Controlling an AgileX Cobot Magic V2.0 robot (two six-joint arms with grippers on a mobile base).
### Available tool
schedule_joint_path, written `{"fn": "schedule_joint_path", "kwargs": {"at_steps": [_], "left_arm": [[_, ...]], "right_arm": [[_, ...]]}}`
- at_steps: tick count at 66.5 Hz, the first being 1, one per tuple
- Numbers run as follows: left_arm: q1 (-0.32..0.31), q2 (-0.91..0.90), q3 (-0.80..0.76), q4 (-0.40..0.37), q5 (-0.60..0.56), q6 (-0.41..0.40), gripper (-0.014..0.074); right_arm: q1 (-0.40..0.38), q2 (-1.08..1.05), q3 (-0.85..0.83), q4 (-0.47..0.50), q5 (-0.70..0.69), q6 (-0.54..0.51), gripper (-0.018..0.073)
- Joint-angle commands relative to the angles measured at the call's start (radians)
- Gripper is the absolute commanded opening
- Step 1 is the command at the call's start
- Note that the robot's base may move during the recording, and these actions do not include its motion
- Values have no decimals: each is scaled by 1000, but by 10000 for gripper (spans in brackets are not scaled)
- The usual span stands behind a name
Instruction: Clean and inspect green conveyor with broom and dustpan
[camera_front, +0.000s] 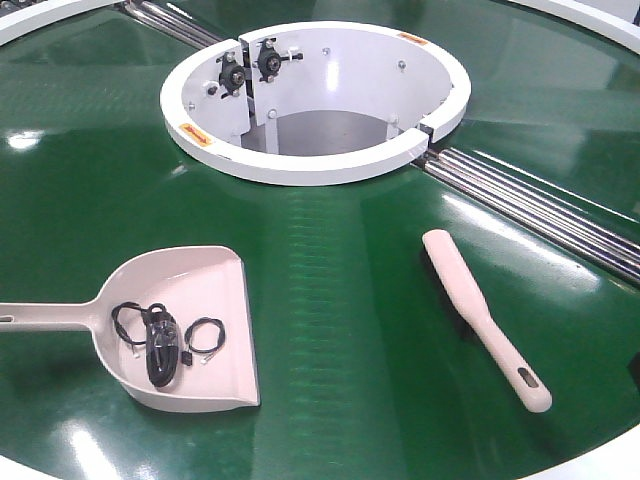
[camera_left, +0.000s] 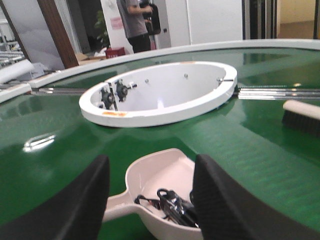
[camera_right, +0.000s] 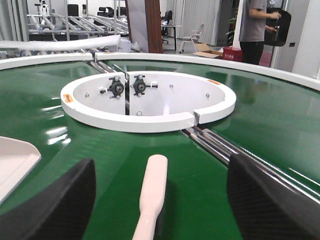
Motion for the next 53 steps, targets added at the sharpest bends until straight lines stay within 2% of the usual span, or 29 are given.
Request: {"fn": "schedule_joint_path", "kwargs": {"at_steps": [1,5,11,15,53], "left_arm": [[-4,1,-22,-23,-96,-10,293],[-4,1,-22,-52,-93,-10,190],[-4,1,-22,-117,-92,-9,-11],[-4,1,-22,-131,-96,-9,-8],[-4,1,-22,-121,-102,-8,-8]], "right_arm": [[-6,11,-16,-2,-95,-8,463],[-6,11,-16,-2,-94,-17,366],[-6,11,-16,-2,-94,-17,135],[-6,11,-16,-2,-94,-17,-17],[-6,11,-16,-2,-99,-15,-8]]}}
